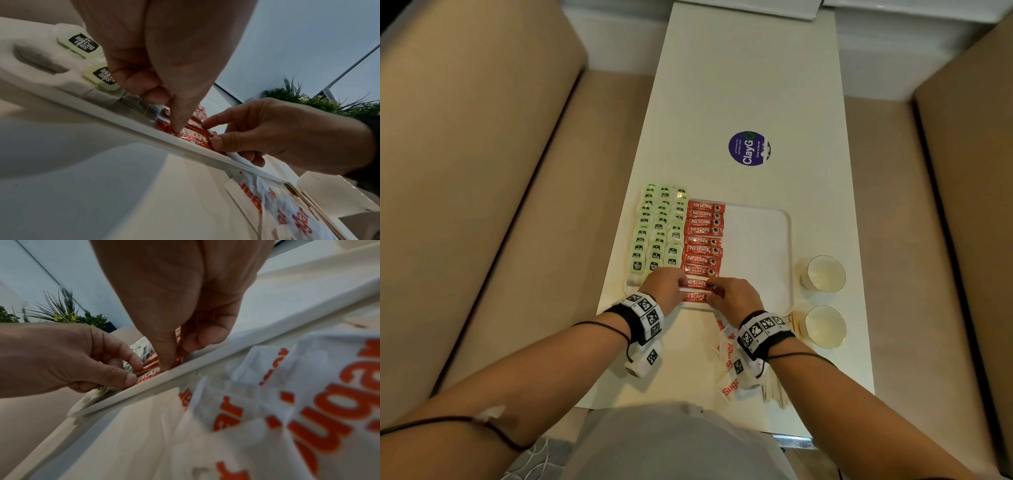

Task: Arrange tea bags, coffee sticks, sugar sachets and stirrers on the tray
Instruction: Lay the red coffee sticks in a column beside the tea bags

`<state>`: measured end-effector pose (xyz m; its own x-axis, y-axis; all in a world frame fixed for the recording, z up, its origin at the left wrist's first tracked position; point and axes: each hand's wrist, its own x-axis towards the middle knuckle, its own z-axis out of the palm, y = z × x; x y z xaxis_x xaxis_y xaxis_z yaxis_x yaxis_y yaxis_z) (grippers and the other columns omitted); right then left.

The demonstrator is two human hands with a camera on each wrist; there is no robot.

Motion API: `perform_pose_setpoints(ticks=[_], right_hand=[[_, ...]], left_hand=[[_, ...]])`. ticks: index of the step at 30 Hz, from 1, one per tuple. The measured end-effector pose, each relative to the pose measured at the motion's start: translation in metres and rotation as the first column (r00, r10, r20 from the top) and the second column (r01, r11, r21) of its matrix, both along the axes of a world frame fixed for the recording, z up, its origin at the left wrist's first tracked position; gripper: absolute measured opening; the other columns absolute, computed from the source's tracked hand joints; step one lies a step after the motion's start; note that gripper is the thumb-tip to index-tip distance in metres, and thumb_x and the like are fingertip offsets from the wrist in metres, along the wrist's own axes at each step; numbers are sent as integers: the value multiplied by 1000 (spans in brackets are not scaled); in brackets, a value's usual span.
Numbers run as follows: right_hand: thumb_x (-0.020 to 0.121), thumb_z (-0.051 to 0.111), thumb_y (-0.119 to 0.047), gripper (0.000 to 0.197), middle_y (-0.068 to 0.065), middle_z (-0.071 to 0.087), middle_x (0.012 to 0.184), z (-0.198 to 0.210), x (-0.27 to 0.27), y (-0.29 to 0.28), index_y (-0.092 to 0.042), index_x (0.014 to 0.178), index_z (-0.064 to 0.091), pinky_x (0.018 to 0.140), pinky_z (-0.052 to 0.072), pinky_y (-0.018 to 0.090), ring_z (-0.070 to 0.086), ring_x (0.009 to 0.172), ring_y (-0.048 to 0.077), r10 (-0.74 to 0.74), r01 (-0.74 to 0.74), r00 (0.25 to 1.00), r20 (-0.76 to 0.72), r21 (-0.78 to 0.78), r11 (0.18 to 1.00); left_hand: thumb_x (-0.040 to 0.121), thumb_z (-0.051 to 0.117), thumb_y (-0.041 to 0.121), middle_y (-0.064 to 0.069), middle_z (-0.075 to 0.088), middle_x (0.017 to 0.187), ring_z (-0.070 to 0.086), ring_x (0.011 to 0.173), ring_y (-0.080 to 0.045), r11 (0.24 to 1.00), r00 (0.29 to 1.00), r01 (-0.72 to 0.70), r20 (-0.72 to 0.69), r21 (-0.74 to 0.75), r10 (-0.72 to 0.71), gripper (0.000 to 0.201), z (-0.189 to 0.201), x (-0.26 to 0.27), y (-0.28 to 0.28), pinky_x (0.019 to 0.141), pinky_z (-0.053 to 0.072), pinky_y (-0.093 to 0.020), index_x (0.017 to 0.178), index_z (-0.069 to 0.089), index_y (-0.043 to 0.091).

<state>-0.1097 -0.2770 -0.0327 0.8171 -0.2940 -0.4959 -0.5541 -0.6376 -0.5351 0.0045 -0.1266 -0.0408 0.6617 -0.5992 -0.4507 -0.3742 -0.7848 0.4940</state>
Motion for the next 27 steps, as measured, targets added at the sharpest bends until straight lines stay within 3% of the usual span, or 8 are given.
perform_pose_setpoints(ticks=[5, 10, 15, 22, 27], right_hand=[[95, 63, -42, 36, -8, 74, 114, -4, 1, 0, -34, 130, 65, 90, 58, 38, 69, 95, 13, -27, 27, 1000, 10, 17, 1000], [102, 51, -46, 39, -3, 74, 117, 0, 9, -3, -34, 138, 59, 89, 58, 38, 71, 96, 17, -75, 74, 997, 36, 16, 997], [105, 43, -44, 35, -5, 73, 118, 0, 11, -5, -38, 136, 60, 89, 57, 36, 69, 97, 15, -56, 56, 998, 18, 14, 998], [106, 42, -42, 35, -5, 73, 119, -1, 5, -8, -36, 134, 62, 90, 55, 33, 68, 99, 15, -50, 50, 999, 11, 27, 998], [106, 43, -43, 35, -5, 73, 116, -3, 5, -9, -34, 132, 63, 86, 54, 31, 67, 95, 13, -74, 74, 997, 14, 14, 997]], left_hand=[[86, 75, 17, -2, 72, 95, 65, 81, -18, 1000, 1000, -3, 2, -14, 3, 16, -2, 1, -1, 76, 53, -28, 102, 72, 18], [90, 71, 22, -1, 73, 103, 62, 80, -16, 996, 1000, 10, 16, -86, -9, 33, 1, 5, -3, 79, 54, -29, 123, 65, 22], [89, 70, 26, 2, 73, 115, 68, 95, -19, 995, 998, 60, 0, -79, -61, 40, 0, 8, -4, 87, 56, -32, 128, 64, 26], [87, 71, 30, 6, 74, 112, 70, 93, -15, 995, 998, 57, -11, -83, -58, 38, -3, 3, 1, 87, 57, -31, 125, 66, 30], [88, 70, 33, 4, 74, 108, 69, 93, -17, 997, 998, 66, 21, -48, -65, 34, -8, 1, 0, 87, 57, -33, 121, 67, 25]])
